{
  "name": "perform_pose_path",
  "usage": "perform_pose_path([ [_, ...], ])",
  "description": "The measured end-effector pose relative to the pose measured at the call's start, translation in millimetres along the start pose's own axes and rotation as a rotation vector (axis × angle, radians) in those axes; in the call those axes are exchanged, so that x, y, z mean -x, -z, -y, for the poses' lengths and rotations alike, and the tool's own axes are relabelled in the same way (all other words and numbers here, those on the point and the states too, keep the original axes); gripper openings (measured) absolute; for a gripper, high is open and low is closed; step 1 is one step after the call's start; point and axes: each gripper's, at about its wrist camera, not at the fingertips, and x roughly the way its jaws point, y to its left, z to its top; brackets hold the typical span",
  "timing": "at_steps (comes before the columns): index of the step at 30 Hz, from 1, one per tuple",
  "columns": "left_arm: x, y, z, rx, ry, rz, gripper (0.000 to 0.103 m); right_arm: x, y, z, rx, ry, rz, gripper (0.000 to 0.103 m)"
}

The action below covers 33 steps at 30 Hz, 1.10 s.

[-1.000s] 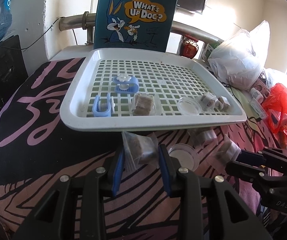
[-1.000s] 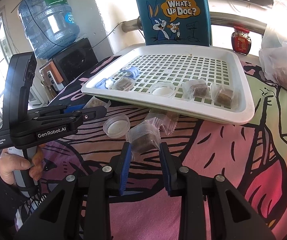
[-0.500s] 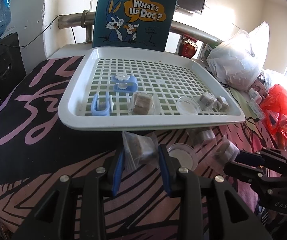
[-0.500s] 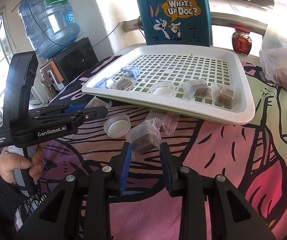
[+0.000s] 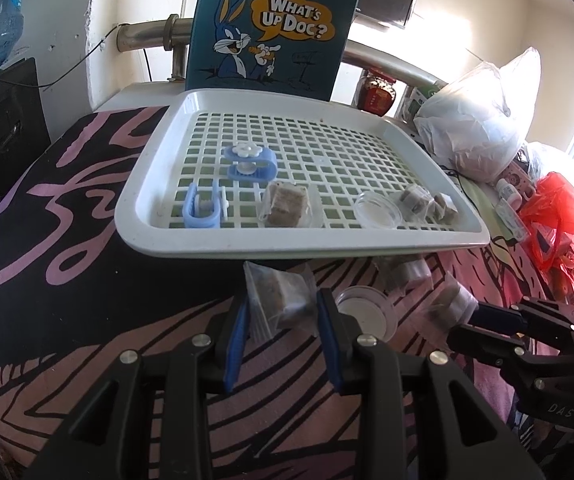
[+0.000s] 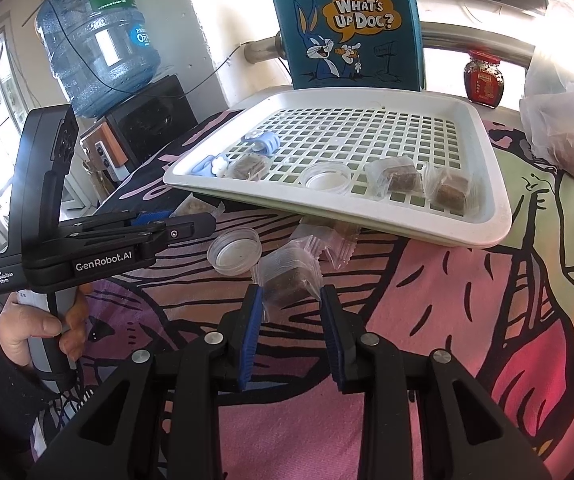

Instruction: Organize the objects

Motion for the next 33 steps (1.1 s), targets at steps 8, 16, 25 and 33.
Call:
perform_pose_path([
  [8,0.9,-0.2,2.4,-0.008,0.0,0.003,0.032,0.0,-0.2,2.4,-0.005,-0.008,0.0,0.029],
  [16,0.8,-0.2,3.4,-0.009,0.001,0.005,0.032,0.1,-0.2,7.2,-0.028,-0.016,-0.002,0.029],
  [25,1.1,-0.4,1.1,0.002,0.004,0.003,0.032,0.0,-0.2,7.1,-0.027,-0.015,-0.002,0.029],
  [33,-0.7,-1.6,-1.6,0.006,0.012,-0.004,0.032,-0.1,-0.5,6.4,-0.022,-0.017,-0.002,0.03],
])
